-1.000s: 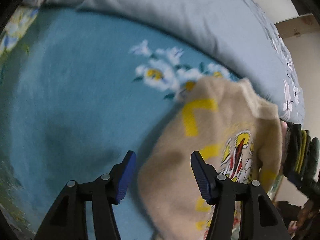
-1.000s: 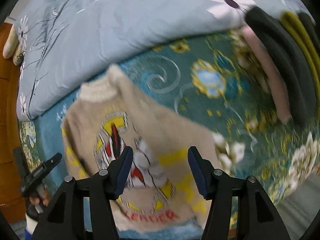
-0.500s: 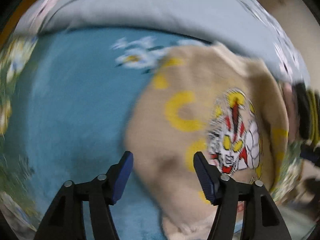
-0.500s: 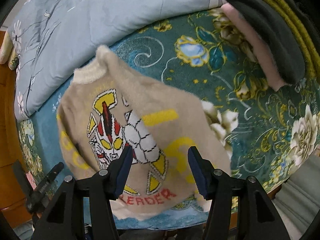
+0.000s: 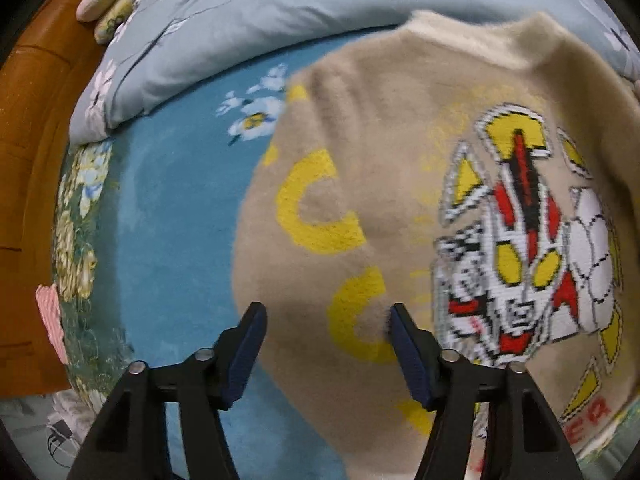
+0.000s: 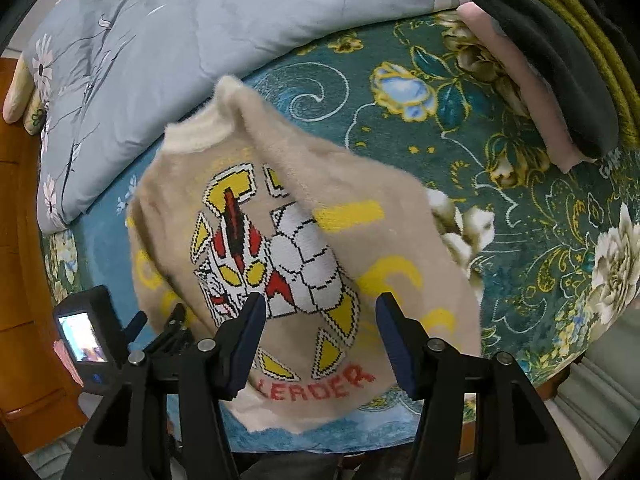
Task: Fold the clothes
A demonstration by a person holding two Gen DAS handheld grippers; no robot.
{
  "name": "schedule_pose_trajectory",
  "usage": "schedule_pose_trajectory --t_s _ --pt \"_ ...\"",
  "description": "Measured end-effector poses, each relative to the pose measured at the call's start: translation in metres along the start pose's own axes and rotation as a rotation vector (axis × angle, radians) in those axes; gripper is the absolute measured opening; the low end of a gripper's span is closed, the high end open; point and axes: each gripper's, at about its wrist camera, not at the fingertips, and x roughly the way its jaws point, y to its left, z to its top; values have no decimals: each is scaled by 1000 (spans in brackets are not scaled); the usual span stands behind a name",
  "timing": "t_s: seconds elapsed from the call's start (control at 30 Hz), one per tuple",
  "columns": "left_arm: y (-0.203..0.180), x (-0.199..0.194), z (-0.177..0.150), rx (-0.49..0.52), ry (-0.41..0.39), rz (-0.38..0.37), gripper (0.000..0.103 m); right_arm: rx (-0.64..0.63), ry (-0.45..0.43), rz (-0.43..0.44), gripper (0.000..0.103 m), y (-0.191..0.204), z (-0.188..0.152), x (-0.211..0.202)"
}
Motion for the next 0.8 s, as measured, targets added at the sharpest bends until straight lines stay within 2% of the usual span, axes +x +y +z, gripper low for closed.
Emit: schedule_pose_trajectory --t_s 0.07,0.13,0.17,0.2,0.3,0.43,0.57,0.67,0.77,0.8 --pt "24 3 -2 -39 25 0 41 10 4 1 59 -3 0 1" --pt "48 8 2 -102 40 -4 34 15 6 7 59 -4 0 1" --pt "61 10 3 -133 41 -9 26 12 6 7 59 -4 0 1" --pt "76 10 4 -167 37 -18 22 8 7 8 59 -3 0 1" --pt "118 16 6 -255 24 -48 21 6 11 13 59 -3 1 4" --pt "143 28 23 -310 1 -44 21 9 15 20 59 -5 2 6" --pt "177 54 46 -356 16 -39 23 11 11 18 59 -9 5 5" --pt "191 70 60 -378 57 -32 24 13 6 12 59 -13 8 4" --pt "200 63 66 -438 42 -95 24 -5 -8 2 59 -14 10 1" --pt "203 54 65 -460 9 -119 30 -21 -20 -8 59 -14 10 -1"
